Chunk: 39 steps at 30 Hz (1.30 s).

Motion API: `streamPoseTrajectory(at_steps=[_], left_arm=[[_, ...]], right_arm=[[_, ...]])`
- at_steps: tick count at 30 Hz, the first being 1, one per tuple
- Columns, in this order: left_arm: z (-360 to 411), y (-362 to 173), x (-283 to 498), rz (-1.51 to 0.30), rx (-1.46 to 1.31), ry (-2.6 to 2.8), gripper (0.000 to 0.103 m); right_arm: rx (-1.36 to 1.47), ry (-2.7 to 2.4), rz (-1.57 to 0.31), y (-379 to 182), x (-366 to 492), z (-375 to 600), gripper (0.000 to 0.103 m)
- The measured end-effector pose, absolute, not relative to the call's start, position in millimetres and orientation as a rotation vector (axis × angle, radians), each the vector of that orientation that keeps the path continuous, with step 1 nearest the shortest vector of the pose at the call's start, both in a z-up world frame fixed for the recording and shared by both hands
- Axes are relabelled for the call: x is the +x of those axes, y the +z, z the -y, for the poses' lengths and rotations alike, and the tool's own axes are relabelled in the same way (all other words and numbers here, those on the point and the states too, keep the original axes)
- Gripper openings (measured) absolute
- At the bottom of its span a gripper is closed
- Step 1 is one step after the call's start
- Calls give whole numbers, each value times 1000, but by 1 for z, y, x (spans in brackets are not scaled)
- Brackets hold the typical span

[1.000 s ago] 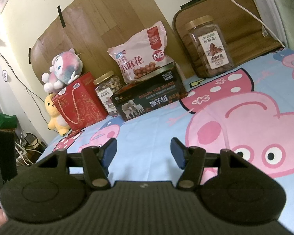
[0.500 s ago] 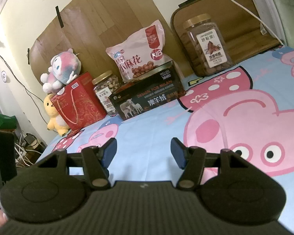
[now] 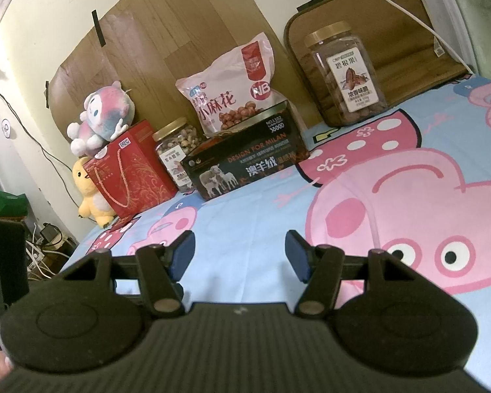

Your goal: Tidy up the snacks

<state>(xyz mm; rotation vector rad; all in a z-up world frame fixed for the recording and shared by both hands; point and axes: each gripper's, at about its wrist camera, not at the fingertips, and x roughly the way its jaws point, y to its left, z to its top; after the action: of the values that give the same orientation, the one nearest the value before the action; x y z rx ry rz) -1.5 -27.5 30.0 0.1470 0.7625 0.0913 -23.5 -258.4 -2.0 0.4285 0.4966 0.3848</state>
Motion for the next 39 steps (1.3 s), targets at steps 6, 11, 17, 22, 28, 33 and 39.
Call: streamPoseTrajectory(at_steps=[6, 11, 17, 22, 28, 33, 39], left_arm=[[28, 28, -1, -770, 146, 87, 103], [28, 28, 0, -778, 142, 79, 103], [28, 28, 0, -785, 139, 76, 103], [28, 28, 0, -785, 137, 75, 103], [30, 28, 0, -791, 136, 72, 103], [29, 29, 0, -792, 136, 71, 103], [30, 29, 0, -794, 136, 68, 103]], right_arm=[[428, 386, -496, -2, -23, 259, 64], [429, 385, -498, -2, -23, 259, 64], [429, 385, -498, -2, -23, 259, 64], [429, 386, -497, -2, -23, 260, 64], [430, 385, -498, -2, -23, 260, 64], [431, 384, -497, -2, -23, 260, 64], [431, 384, -497, -2, -23, 260, 64]])
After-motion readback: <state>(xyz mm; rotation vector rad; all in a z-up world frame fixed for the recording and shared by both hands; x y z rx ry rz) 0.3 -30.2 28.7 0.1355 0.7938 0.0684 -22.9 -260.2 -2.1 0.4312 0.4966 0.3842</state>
